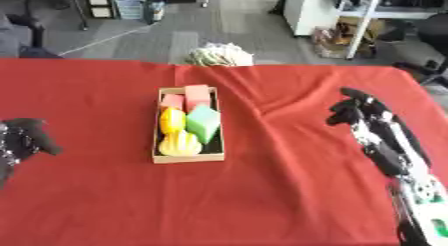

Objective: Pick up objects on the table and place them in the box.

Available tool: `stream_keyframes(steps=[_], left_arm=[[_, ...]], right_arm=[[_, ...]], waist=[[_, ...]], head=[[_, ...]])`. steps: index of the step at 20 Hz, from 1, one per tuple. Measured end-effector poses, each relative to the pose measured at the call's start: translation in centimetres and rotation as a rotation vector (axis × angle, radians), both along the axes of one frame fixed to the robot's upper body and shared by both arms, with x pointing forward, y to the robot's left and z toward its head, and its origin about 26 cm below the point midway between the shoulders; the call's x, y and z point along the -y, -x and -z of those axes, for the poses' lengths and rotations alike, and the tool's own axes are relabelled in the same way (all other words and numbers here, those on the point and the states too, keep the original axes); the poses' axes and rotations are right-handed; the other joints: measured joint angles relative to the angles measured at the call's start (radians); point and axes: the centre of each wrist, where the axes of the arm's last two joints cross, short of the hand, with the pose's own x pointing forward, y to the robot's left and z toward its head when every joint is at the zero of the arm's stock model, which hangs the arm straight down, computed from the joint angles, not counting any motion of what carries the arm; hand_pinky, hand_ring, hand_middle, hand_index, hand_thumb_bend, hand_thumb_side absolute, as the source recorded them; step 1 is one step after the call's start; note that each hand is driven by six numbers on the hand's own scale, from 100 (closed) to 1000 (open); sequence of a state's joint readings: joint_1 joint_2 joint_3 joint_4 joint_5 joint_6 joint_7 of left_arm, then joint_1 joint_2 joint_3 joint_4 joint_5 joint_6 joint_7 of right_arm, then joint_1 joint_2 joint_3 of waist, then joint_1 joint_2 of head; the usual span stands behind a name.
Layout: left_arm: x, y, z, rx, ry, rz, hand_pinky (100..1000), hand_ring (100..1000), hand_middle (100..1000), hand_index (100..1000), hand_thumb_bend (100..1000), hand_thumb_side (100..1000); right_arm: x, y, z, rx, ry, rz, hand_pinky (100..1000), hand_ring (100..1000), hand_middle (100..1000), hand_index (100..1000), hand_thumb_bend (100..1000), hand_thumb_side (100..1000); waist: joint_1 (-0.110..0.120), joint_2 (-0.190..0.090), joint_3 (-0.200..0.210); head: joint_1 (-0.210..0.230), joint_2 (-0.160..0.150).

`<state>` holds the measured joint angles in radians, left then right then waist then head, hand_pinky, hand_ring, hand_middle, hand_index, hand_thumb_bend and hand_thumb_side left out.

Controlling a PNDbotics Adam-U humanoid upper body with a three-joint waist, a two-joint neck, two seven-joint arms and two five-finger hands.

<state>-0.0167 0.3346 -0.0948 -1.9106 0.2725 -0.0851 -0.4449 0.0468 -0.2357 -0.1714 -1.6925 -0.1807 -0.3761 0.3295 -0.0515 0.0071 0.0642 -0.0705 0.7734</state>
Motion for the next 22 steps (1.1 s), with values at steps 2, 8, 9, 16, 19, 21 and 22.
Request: stream_keyframes(steps=[2,8,9,16,19,21,22], left_arm=[[0.0,0.0,0.0,-0.001,0.002,-0.003,717,615,585,796,100,862],[0.1,0.1,0.6,-0.021,0.010,-0.008,714,603,573,789,100,875],[0.2,0.1,0.6,-0.024,0.011,-0.006,714,601,571,788,100,879],[0.3,0.1,0.8,-0.042,0.015,-0.007,708,595,566,782,100,892],[0.4,0.1,0.9,-0.049,0.016,-0.009,708,595,566,782,100,894],[0.5,0.1,0.9,-0.052,0.016,-0.008,708,596,567,782,100,896],[0.5,0.1,0.9,-0.053,0.016,-0.008,709,597,568,782,100,898]], right_arm=[[-0.5,0.5,0.6,-0.023,-0.022,0.030,615,577,597,858,100,486],[-1.3,1.1,1.3,-0.057,-0.029,0.074,611,570,590,856,100,485],[-1.3,1.1,1.3,-0.059,-0.028,0.079,609,568,588,856,100,486],[-1.5,1.2,1.3,-0.060,-0.040,0.104,604,559,577,848,100,486],[-1.6,1.2,1.4,-0.063,-0.048,0.111,602,555,574,845,100,484],[-1.7,1.2,1.4,-0.064,-0.051,0.114,601,553,572,844,100,484],[-1.7,1.2,1.4,-0.065,-0.052,0.115,600,551,570,844,100,485]], waist=[[0.000,0.001,-0.005],[0.000,0.001,-0.011],[0.000,0.001,-0.013],[0.000,0.001,-0.015],[0.000,0.001,-0.015],[0.000,0.001,-0.015],[0.000,0.001,-0.015]], head=[[0.011,0.000],[0.021,0.000],[0.022,0.000],[0.016,0.000],[0.010,0.000],[0.010,0.000],[0.010,0.000]])
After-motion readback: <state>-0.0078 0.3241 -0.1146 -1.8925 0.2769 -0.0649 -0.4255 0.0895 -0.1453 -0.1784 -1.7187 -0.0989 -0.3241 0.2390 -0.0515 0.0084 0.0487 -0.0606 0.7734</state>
